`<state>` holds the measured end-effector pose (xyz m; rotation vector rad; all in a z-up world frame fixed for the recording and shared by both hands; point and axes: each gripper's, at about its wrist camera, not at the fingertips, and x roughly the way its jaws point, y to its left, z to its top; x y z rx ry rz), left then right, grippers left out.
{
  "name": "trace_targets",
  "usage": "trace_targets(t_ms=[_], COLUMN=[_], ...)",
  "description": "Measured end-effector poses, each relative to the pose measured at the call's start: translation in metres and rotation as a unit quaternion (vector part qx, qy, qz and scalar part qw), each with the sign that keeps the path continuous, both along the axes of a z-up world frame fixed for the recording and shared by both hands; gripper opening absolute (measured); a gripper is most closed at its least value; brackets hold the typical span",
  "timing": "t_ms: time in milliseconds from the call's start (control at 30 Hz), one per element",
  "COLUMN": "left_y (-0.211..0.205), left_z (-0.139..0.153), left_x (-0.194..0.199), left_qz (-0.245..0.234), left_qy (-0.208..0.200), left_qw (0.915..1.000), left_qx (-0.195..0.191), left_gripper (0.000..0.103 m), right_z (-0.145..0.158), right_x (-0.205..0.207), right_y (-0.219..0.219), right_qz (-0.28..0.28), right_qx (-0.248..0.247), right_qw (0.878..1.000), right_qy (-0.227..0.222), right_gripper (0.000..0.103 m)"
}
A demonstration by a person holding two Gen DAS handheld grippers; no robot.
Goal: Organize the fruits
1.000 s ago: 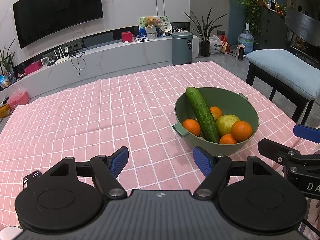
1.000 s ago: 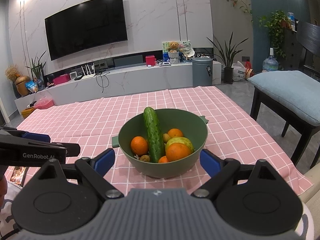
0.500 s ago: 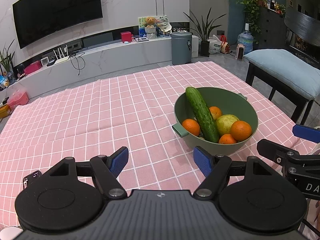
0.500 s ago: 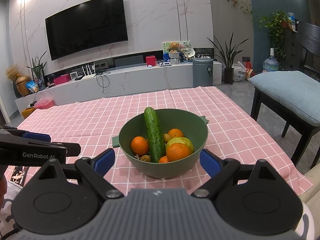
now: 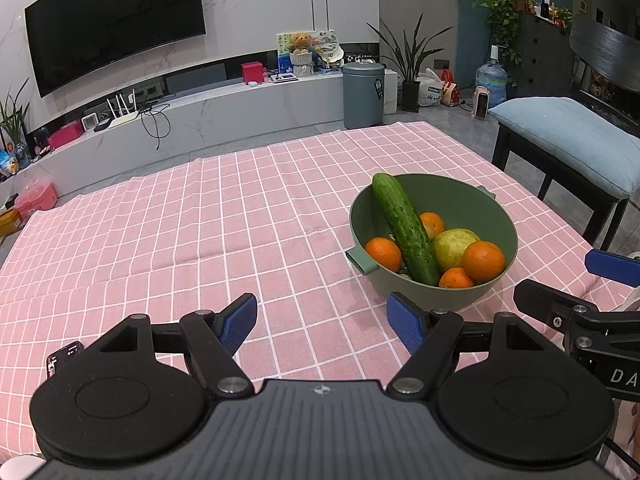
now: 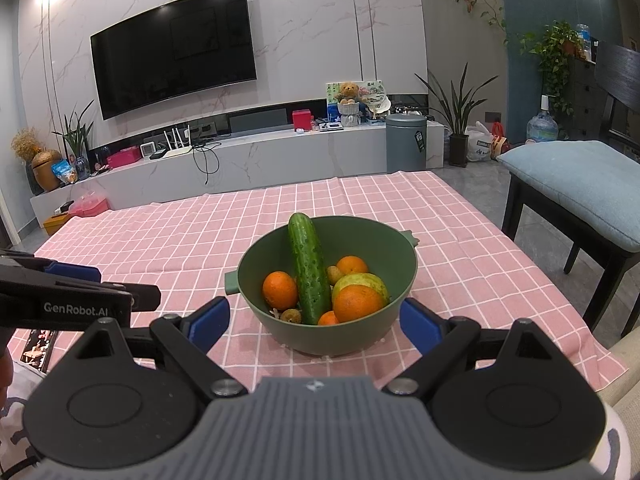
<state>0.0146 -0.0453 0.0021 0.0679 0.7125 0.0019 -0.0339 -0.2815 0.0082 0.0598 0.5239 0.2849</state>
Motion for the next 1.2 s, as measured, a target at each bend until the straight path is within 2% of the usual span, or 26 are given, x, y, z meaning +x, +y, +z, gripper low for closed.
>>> trace_targets(t_ms=[1200], left_y=[0.0021], left_z=[-0.0002], left_x=[0.0004], left_qz=[-0.003], left_qy=[0.006], left_qw=[1.0000], left_qx=[0.004], left_gripper=[0.086], right_z=[-0.0023], right_x=[0.0035], right_y=[-0.0040], right_qz=[0.002], right_qx=[0.006], right_qw=[1.000], right_qy=[0.001], right_gripper=[0.088])
